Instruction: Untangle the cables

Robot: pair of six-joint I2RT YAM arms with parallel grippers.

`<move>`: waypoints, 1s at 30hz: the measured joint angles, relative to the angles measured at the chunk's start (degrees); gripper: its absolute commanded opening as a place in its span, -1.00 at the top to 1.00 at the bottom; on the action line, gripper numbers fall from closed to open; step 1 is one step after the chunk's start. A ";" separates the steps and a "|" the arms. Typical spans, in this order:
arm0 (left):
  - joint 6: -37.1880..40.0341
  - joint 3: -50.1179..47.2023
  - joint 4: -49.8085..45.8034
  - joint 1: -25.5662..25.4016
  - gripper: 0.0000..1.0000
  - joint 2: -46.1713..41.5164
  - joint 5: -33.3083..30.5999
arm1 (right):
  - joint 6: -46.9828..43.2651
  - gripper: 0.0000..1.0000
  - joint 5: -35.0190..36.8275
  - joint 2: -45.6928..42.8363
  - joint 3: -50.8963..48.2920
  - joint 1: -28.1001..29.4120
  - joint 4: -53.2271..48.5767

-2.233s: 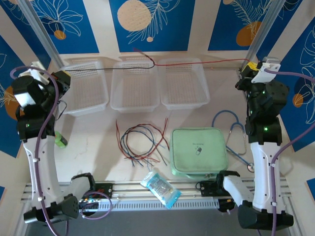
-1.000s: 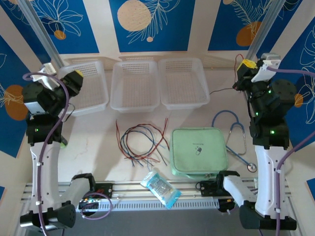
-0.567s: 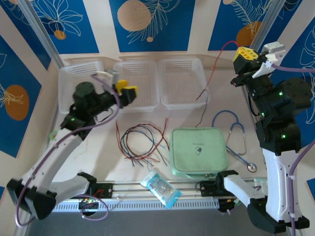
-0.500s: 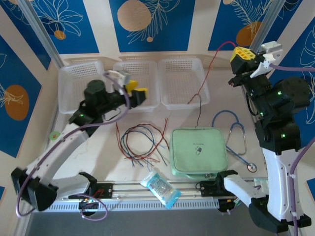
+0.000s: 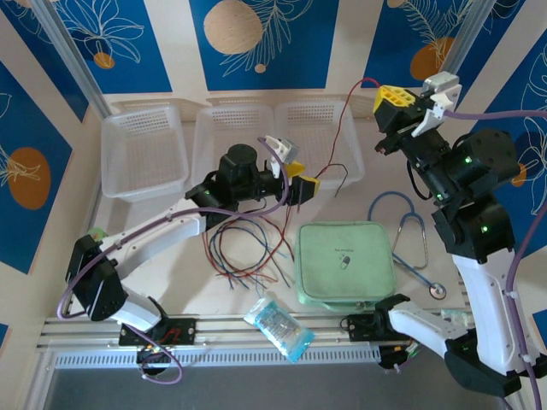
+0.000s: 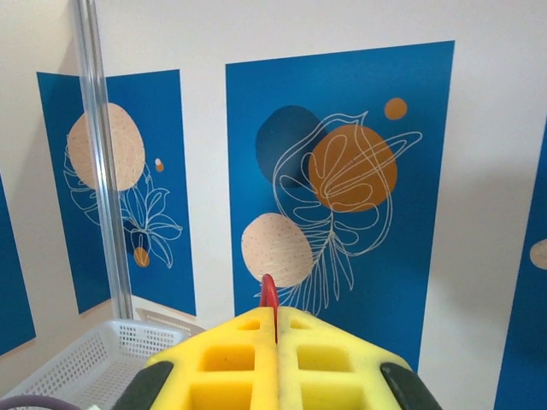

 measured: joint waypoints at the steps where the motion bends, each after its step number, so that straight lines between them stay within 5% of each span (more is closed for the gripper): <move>1: -1.31 0.42 0.17 0.00 -0.45 0.66 0.28 | -0.31 1.00 0.33 0.35 0.00 0.57 0.15; 10: -3.82 5.79 -5.77 -0.17 -0.52 3.13 0.15 | -2.93 1.00 2.05 2.16 -0.13 3.65 1.22; 21: -5.99 15.32 -15.04 8.50 -0.43 2.69 1.66 | -4.39 1.00 0.35 1.99 -1.46 5.95 6.25; 30: -4.00 11.04 -18.73 1.99 -0.46 -2.56 -7.02 | -4.39 1.00 6.27 7.39 -1.46 9.66 8.11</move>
